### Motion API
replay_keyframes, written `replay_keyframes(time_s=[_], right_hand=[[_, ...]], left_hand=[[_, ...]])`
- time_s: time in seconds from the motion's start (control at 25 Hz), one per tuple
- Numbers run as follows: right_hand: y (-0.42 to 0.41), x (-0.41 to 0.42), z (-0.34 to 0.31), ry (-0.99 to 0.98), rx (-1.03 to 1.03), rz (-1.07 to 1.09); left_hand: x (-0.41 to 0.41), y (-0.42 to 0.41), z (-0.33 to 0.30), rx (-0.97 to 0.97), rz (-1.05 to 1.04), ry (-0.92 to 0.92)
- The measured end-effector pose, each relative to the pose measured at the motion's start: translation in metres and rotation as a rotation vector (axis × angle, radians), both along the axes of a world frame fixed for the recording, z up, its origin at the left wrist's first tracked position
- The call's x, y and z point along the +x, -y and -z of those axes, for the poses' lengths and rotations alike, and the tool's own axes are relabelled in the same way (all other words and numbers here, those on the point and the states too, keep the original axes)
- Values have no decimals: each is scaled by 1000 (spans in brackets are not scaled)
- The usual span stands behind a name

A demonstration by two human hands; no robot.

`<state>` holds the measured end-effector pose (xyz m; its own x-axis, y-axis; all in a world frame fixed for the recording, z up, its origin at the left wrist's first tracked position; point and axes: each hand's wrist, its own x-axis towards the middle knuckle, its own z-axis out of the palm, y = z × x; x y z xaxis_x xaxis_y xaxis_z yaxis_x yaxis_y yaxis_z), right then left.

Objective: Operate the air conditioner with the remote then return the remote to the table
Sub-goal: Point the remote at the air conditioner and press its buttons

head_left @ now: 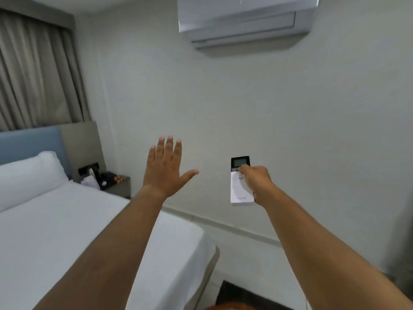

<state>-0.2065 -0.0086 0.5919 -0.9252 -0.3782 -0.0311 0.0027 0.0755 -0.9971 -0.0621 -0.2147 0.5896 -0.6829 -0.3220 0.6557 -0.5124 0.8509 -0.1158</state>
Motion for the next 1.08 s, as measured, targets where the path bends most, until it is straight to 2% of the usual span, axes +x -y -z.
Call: replay_keyframes(time_s=[0.24, 0.6, 0.84, 1.08], right_hand=[[-5, -2, -103, -101, -135, -12], [-33, 4, -196, -195, -213, 4], [-50, 15, -237, -261, -217, 22], [-49, 26, -252, -277, -243, 28]], left_hand=[[-3, -8, -94, -105, -8, -188], [-28, -25, -166, -244, 34, -391], [-36, -29, -204, -305, 53, -456], [-41, -24, -212, -312, 53, -489]])
